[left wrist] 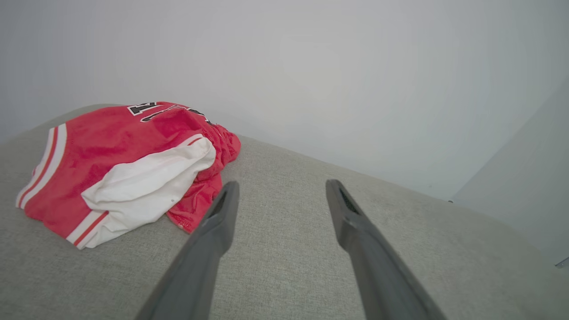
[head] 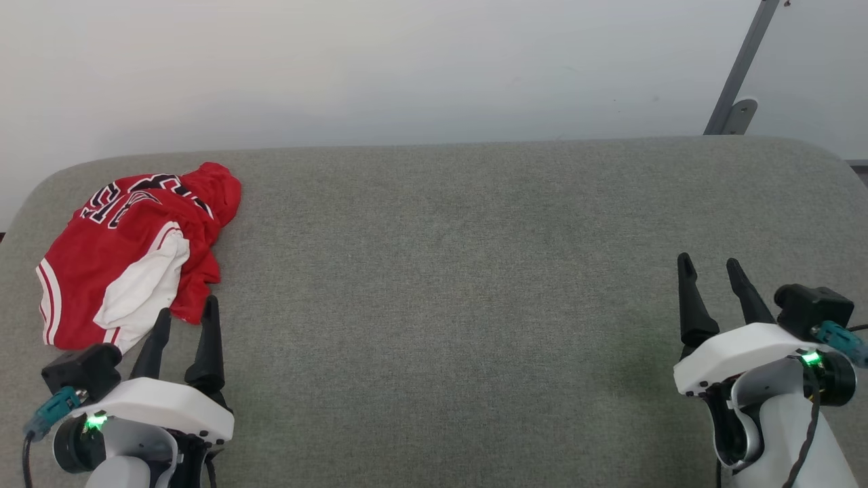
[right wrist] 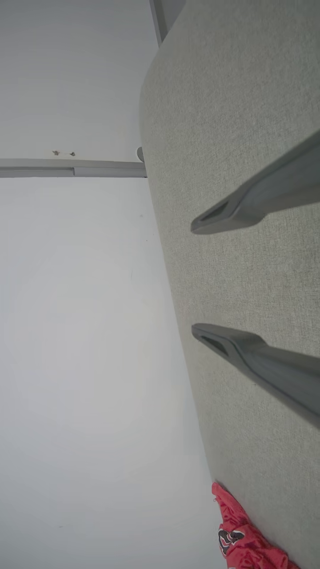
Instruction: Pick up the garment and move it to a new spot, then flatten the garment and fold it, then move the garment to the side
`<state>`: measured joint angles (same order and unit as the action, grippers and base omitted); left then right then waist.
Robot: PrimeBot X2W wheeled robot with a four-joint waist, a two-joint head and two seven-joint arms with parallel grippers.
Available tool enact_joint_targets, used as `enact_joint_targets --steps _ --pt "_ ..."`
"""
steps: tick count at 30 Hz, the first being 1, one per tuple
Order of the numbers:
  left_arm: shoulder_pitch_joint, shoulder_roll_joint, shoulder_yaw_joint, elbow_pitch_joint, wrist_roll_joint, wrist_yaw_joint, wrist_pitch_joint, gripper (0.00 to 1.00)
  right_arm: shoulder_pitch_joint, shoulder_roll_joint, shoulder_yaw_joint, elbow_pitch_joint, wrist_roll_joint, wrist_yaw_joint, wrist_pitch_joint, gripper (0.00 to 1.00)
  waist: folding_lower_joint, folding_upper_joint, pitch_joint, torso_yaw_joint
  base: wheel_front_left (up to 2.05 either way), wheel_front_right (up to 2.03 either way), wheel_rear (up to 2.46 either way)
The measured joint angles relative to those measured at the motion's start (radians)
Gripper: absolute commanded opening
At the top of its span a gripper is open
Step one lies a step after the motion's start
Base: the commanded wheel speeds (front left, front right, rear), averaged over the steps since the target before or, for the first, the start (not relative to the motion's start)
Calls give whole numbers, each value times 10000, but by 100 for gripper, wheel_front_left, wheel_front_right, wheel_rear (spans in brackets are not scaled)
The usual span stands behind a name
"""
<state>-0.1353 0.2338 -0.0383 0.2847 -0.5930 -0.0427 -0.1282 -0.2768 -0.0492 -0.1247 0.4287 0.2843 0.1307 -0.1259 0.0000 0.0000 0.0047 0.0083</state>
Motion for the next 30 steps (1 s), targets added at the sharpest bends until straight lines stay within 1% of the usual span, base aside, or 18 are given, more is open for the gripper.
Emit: enact_joint_targets --steps 7,10,23,30 --pt "16 48 -52 134 685 -29 -190 100 64 10 -82 -29 -708 2 -203 100 0 0 29 -2 0 0 0" --pt "15 96 -40 222 995 -102 -236 100 63 10 -65 0 -660 0 -259 100 0 0 40 -5 0 0 0" --pt "-10 75 148 617 1990 -345 -573 100 18 10 -117 40 -1574 2 -589 100 0 0 67 -19 0 0 0" --pt "-159 -201 316 763 2429 -495 -738 100 13 4 -383 -48 -1636 2 -744 100 0 0 49 251 0 0 0"
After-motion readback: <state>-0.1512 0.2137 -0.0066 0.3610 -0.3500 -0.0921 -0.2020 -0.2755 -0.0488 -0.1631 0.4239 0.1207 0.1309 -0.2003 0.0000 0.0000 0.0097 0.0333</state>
